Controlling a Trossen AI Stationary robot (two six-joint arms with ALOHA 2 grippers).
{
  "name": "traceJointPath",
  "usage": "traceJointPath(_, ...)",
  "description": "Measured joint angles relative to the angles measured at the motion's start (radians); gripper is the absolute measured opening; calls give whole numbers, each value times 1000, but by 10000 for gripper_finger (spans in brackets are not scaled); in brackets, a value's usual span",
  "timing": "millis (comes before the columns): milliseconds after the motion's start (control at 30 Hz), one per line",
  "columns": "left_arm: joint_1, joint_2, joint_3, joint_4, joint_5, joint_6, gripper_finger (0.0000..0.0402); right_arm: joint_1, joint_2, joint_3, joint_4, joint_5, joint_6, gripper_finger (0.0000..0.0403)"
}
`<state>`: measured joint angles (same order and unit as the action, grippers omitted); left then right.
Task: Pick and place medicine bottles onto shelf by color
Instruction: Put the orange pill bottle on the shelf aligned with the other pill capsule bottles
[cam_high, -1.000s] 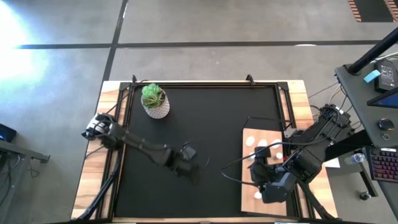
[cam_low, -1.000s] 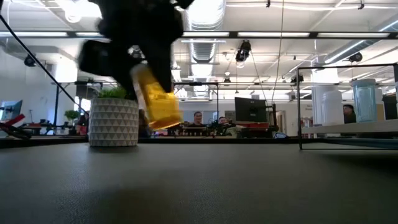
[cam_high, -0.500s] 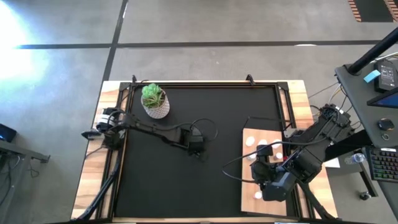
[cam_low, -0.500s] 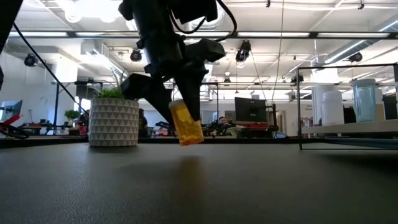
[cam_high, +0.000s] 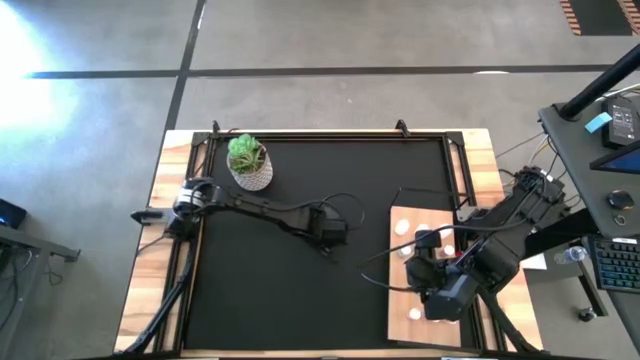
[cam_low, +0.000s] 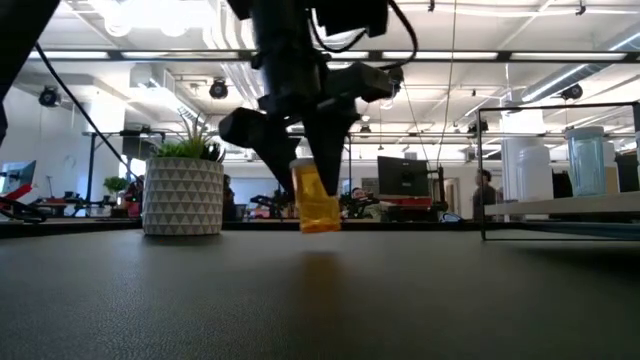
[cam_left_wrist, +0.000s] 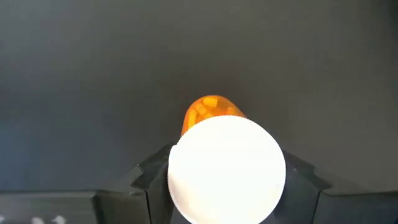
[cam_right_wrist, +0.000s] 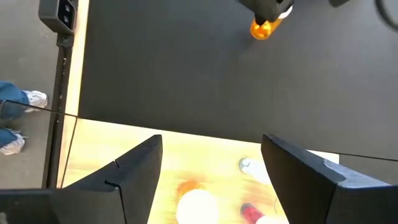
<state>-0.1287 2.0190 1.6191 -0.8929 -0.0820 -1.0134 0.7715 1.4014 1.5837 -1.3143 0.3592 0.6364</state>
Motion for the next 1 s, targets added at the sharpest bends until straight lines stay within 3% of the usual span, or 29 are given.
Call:
traceJointPath(267, 0, 69, 111, -64, 3, 7, 189, 0, -8, 0, -2, 0, 0, 260)
traceJointPath(1000, -8, 69, 76, -113, 52, 3, 189, 0, -9, 0, -15, 0, -8, 258)
